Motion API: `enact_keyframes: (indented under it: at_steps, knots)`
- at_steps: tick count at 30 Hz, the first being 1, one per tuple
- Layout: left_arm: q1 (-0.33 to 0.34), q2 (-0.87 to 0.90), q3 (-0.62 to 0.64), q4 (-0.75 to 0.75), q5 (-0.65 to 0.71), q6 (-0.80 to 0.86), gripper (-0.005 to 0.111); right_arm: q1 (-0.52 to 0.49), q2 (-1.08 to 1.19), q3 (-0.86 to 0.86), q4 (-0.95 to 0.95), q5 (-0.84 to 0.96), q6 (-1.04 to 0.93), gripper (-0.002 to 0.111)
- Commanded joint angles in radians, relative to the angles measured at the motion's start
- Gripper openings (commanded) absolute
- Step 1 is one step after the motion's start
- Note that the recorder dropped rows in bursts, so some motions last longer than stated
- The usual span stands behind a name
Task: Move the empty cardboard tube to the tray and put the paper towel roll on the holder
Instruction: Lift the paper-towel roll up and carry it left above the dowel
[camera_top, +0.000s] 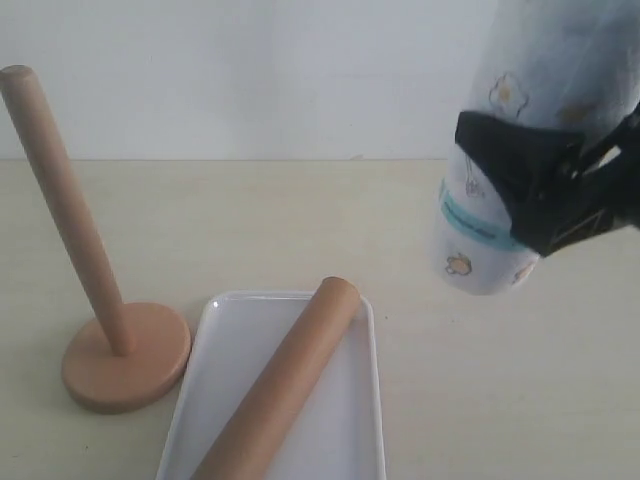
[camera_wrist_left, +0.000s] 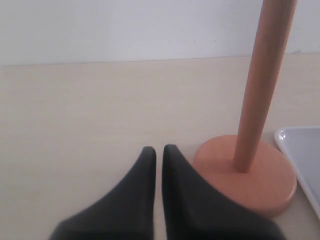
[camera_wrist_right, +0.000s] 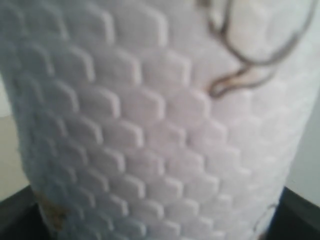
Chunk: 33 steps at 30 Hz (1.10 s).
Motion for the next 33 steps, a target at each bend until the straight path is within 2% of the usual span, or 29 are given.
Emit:
enact_keyframes:
  at_steps: [1, 6, 9, 12, 16, 19, 26, 30, 33]
  knots:
    - [0.003, -0.001, 0.003, -0.006, -0.004, -0.006, 0.004, 0.002, -0.079, -0.180, -0.376, 0.148, 0.426, 0.000]
    - [0.003, -0.001, 0.003, -0.006, -0.004, -0.006, 0.004, 0.002, 0.025, -0.376, -0.841, 0.035, 1.003, 0.000]
    - [0.003, -0.001, 0.003, -0.006, -0.004, -0.006, 0.004, 0.059, 0.110, -0.492, -0.952, 0.016, 1.167, 0.000]
    - [0.003, -0.001, 0.003, -0.006, -0.004, -0.006, 0.004, 0.173, 0.192, -0.617, -0.993, 0.070, 1.177, 0.000]
    - [0.003, -0.001, 0.003, -0.006, -0.004, -0.006, 0.004, 0.364, 0.299, -0.776, -1.049, 0.262, 1.177, 0.000]
    - [0.003, -0.001, 0.003, -0.006, -0.004, -0.006, 0.004, 0.457, 0.382, -0.888, -1.082, 0.380, 1.175, 0.000]
    - [0.003, -0.001, 0.003, -0.006, -0.004, -0.006, 0.004, 0.489, 0.567, -1.188, -1.096, 0.360, 1.252, 0.000]
    - [0.003, -0.001, 0.003, -0.006, -0.004, -0.006, 0.004, 0.489, 0.665, -1.331, -1.166, 0.330, 1.322, 0.000]
    - [0.003, -0.001, 0.003, -0.006, -0.004, -0.006, 0.004, 0.489, 0.725, -1.407, -1.286, 0.328, 1.441, 0.000]
